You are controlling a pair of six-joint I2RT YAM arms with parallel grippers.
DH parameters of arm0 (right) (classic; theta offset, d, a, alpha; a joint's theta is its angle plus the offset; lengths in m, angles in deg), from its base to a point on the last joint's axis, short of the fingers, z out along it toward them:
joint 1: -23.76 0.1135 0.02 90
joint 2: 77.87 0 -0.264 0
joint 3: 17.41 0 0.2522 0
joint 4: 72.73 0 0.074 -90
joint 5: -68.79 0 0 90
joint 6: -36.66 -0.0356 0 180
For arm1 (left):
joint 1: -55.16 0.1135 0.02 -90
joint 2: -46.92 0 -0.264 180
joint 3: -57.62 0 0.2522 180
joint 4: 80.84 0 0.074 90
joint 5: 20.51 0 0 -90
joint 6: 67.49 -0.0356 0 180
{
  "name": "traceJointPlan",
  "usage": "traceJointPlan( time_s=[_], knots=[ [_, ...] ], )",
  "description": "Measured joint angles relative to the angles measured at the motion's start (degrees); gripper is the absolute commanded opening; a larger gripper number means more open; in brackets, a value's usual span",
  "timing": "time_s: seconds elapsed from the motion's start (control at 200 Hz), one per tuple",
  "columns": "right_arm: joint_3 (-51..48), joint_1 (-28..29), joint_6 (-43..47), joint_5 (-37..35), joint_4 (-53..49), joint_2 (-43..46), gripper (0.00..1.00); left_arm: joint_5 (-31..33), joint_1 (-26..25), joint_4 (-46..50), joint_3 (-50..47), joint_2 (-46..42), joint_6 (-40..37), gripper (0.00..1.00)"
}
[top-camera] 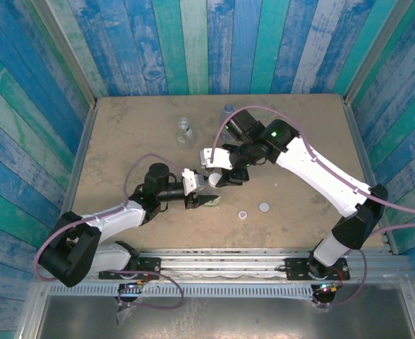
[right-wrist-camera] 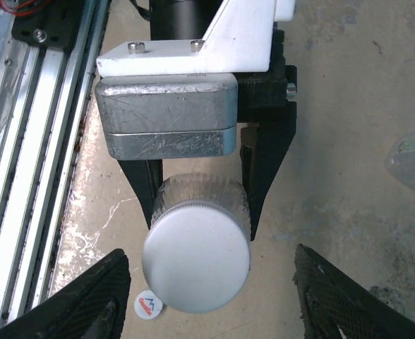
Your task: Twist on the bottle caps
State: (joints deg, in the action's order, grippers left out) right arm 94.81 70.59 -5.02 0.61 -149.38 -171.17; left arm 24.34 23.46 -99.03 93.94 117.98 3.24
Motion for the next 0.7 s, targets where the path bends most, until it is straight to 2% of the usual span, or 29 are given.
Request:
traceJointPlan(
  time_s=[0.441,0.696],
  knots=[
    [3.87,0.02,1.66,1.79,-5.27,-4.0,0.49,-0.02,0.0,0.35,0.0,0.0,0.0,0.5],
    [4.59,-0.04,1.4,1.79,-6.12,-4.72,0.33,-0.02,0.0,0.61,0.02,0.0,0.22,0.5]
  ],
)
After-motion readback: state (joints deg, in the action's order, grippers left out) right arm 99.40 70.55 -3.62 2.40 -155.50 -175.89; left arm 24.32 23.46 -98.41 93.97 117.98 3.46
